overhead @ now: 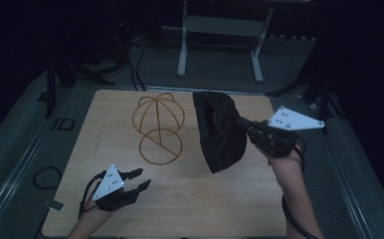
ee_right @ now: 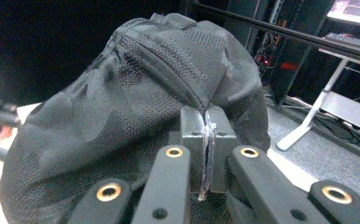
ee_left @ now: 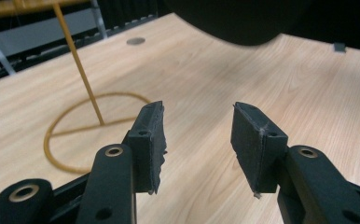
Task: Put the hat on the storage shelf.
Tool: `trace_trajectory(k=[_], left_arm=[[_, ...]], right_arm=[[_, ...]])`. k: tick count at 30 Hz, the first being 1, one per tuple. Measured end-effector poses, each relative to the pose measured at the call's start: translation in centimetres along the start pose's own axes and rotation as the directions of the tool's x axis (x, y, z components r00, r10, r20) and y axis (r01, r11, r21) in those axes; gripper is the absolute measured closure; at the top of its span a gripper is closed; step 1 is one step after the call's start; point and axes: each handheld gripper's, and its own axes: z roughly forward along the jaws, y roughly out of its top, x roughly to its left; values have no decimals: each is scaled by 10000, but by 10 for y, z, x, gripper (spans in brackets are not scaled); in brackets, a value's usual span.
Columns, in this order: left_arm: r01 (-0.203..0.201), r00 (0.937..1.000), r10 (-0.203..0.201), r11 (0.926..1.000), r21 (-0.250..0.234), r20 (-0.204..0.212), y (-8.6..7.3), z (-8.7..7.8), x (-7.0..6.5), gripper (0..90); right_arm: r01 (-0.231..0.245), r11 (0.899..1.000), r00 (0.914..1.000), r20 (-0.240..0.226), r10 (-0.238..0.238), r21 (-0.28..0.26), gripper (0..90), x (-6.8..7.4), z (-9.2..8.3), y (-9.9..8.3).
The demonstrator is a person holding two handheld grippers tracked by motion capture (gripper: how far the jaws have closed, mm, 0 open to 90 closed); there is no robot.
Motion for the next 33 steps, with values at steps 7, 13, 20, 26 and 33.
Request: trace_trajectory(k=[7, 13, 20, 26, 33], left_arm=[[817, 9947, -832, 9963, -272, -597, -26, -2, 4, 418], [992, 9789, -1103, 9925, -714, -1720, -38, -6, 7, 133], [1222, 9782, -1272, 9917, -403, -1643, -48, -6, 9, 29], [1338, 9801, -1365, 9906, -284, -1443, -52, -4, 9, 29], [1584, 9769, -1632, 9864, -448, -1378, -53, -5, 12, 30]], right_arm=[[183, 9997, 9998, 126, -185, 162, 883, -6, 21, 26], [204, 9997, 9998, 40, -204, 126, 883, -9, 39, 47], [377, 9988, 9989, -282, -368, 319, 883, -4, 62, 66], [584, 9962, 9978, -337, -563, 651, 883, 2, 84, 76], [632, 9931, 9969, -534, -581, 991, 882, 9, 109, 78]])
